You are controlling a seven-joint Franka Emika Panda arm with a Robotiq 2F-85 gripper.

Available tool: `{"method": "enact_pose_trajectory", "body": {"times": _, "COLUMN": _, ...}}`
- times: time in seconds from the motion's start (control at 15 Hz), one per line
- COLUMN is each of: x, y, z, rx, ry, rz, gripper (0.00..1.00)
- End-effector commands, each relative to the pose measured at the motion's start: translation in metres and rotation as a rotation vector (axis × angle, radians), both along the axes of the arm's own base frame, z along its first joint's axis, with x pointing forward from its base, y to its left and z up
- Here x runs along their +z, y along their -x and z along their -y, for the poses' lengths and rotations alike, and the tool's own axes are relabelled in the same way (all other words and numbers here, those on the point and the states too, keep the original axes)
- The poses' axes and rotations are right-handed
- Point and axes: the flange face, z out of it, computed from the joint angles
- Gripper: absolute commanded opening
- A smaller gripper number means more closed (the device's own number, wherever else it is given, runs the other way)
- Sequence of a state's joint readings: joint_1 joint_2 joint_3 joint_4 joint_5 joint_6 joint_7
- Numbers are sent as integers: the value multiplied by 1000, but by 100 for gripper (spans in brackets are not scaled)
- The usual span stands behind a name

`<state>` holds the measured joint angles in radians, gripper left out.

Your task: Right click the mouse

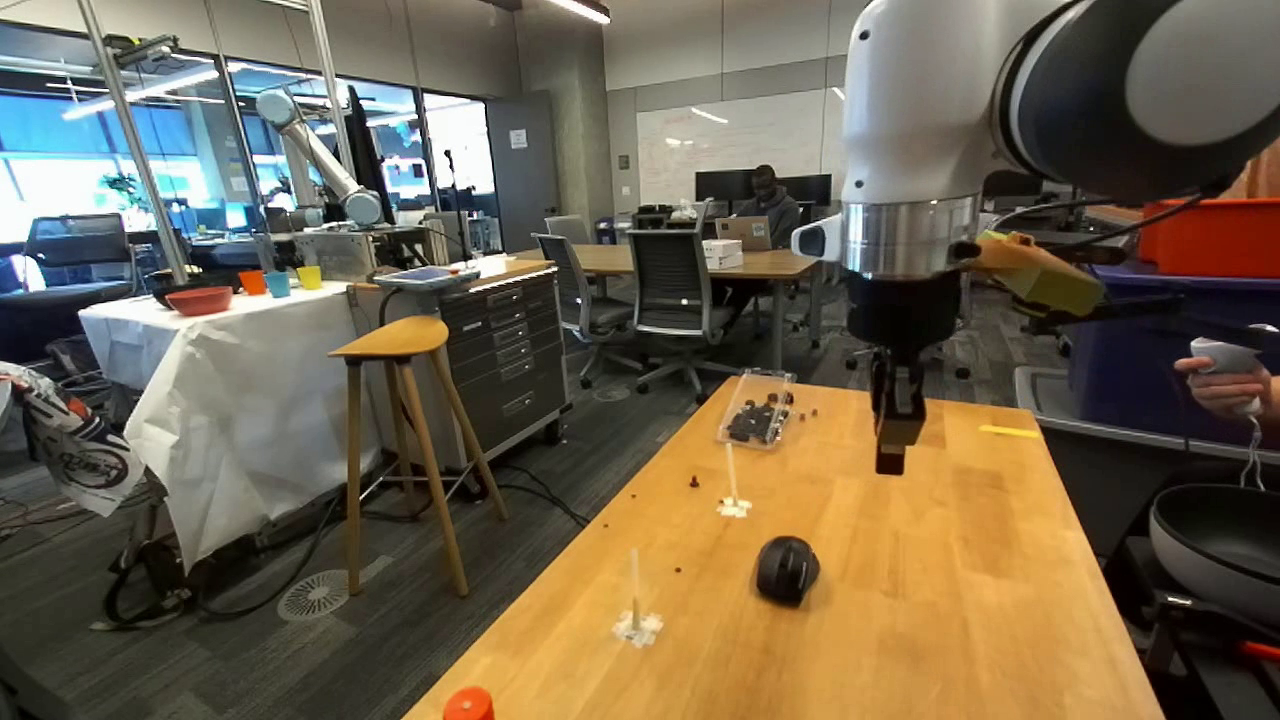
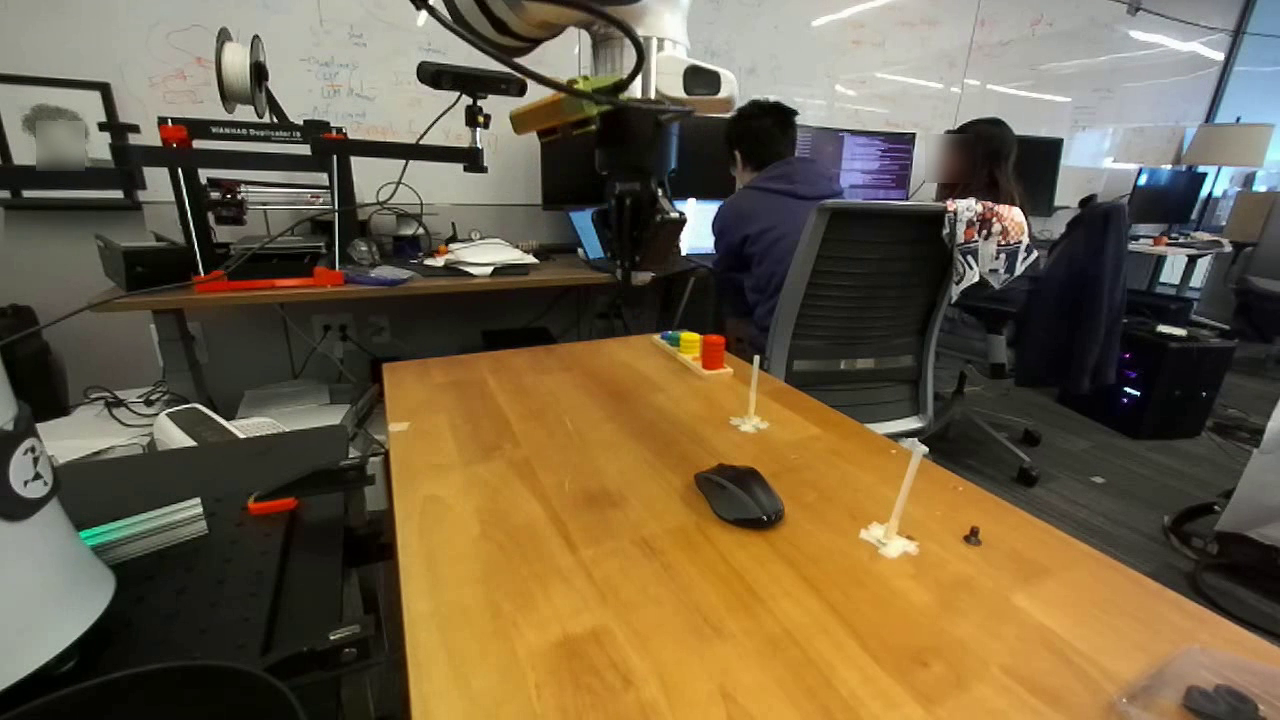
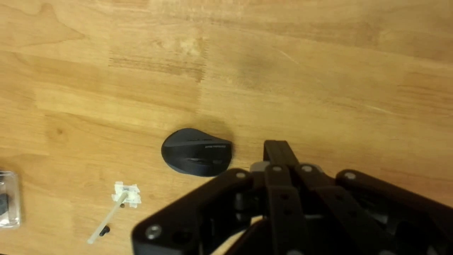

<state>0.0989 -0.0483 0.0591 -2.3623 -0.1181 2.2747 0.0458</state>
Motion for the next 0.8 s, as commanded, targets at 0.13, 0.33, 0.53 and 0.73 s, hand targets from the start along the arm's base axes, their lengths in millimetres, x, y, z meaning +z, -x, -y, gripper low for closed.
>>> {"method": "enact_pose_trajectory", "body": {"times": 0.13, "x": 48, "y": 22, "z": 9, "rx": 71, "ry": -43, "rz": -67, "gripper": 1}}
{"method": "enact_pose_trajectory", "body": {"times": 0.33, "x": 62, "y": 29, "z": 12, "rx": 112, "ry": -44, "rz": -64, "gripper": 35}}
{"method": "enact_pose_trajectory", "body": {"times": 0.53, "x": 71, "y": 32, "z": 18, "rx": 137, "ry": -46, "rz": -61, "gripper": 57}}
{"method": "enact_pose_trajectory", "body": {"times": 0.73, "x": 77, "y": 38, "z": 27, "rx": 150, "ry": -44, "rz": -92, "gripper": 81}}
